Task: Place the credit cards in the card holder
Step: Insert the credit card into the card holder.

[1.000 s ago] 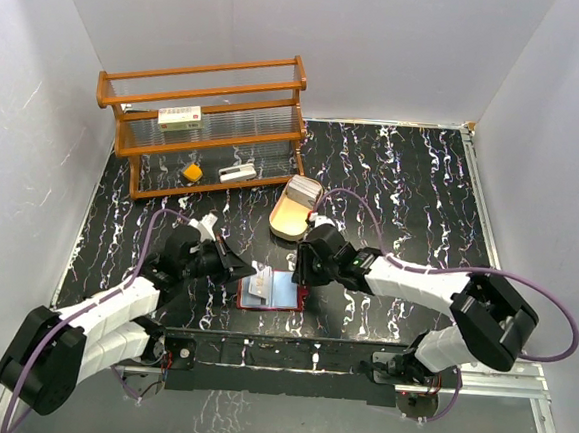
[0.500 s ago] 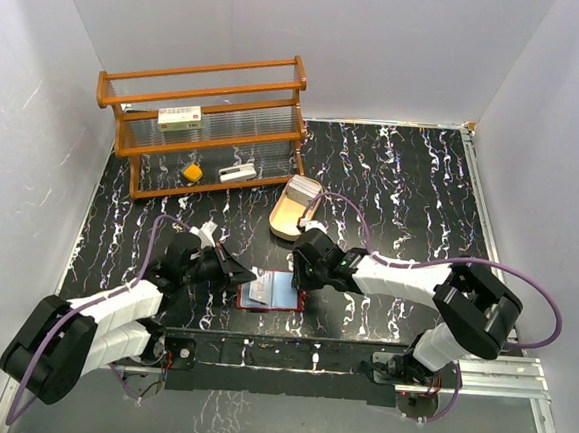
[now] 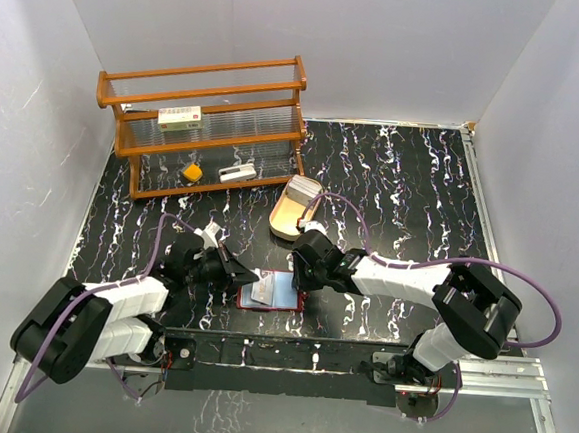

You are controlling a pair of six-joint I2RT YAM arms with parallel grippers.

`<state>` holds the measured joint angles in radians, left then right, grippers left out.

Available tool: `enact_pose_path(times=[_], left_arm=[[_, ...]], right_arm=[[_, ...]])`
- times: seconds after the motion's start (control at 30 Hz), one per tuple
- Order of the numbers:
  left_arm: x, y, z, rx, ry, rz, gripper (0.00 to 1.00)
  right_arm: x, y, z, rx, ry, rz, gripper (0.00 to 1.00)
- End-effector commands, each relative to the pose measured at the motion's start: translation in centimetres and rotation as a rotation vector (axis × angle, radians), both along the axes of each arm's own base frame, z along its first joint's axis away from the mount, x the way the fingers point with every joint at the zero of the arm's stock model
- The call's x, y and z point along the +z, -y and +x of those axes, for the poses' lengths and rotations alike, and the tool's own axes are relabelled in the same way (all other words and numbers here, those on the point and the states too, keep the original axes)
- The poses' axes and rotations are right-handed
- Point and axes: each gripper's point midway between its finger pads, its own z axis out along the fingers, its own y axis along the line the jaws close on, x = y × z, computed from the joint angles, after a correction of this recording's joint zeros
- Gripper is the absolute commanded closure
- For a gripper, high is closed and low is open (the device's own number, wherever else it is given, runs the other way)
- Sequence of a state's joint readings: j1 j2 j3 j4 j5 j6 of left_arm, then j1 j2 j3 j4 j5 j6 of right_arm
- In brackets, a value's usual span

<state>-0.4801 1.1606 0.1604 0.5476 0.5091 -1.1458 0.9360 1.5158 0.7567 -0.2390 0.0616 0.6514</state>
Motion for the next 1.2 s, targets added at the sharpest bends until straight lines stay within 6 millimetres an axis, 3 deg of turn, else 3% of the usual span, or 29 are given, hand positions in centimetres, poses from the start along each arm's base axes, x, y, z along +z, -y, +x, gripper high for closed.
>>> enact_pose_path(times=[0.0, 1.17], left_arm=[[0.5, 0.4, 0.1, -0.027, 0.035, -0.022, 1.00], [-2.8, 0.3, 0.3, -0.046, 0.018, 0.084, 1.00]], right_arm=[[0.4, -0.2, 0.6, -0.001, 0.037, -0.008, 0.85], [0.2, 0.2, 0.2, -0.003, 0.036, -0.008, 0.85]])
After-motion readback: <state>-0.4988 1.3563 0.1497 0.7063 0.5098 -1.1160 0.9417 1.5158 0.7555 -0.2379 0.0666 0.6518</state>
